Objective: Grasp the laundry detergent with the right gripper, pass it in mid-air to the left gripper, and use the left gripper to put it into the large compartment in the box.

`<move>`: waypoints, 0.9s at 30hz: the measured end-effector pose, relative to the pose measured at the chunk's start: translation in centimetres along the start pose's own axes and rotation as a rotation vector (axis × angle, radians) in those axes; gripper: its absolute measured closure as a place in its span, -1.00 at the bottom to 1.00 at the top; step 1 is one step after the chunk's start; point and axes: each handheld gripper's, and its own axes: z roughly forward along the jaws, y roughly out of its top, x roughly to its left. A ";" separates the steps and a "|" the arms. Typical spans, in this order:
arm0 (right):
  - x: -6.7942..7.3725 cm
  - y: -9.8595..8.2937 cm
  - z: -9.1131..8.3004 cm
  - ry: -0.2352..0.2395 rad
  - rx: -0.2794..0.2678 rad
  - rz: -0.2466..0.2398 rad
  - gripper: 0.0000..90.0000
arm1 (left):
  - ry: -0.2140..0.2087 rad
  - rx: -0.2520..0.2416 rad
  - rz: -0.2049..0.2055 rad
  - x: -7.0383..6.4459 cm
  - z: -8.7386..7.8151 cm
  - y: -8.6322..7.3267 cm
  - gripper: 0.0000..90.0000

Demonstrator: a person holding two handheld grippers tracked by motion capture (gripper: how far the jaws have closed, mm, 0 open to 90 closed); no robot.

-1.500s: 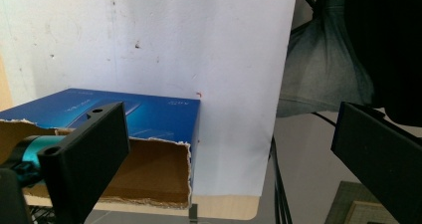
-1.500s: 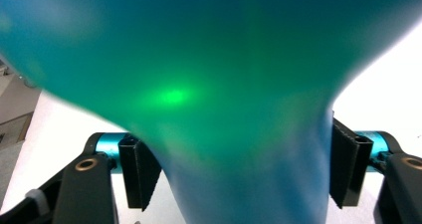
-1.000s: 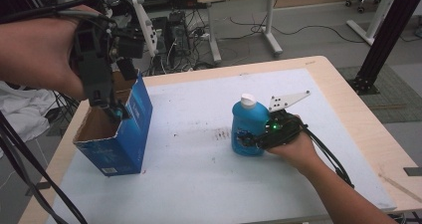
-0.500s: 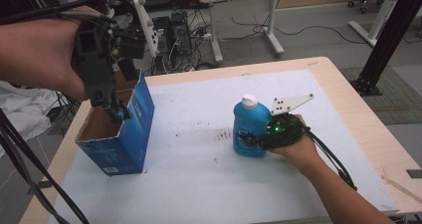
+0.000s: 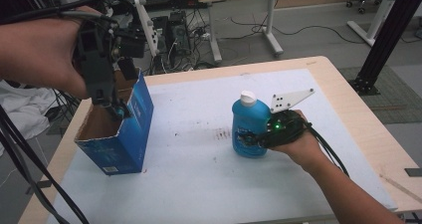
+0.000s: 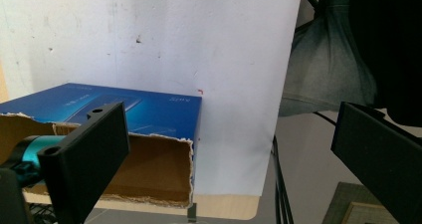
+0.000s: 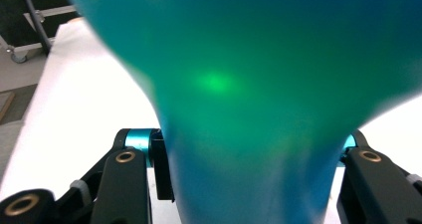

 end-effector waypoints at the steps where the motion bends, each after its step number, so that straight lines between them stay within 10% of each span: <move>1: 0.1 0.3 -0.1 0.001 -0.001 -0.007 0.01 | 0.000 -0.001 0.002 0.0 0.0 0.1 -0.96; 27: 4.4 7.4 1.4 0.192 0.012 -0.142 0.02 | -0.020 0.007 0.050 -0.4 1.7 2.8 -0.96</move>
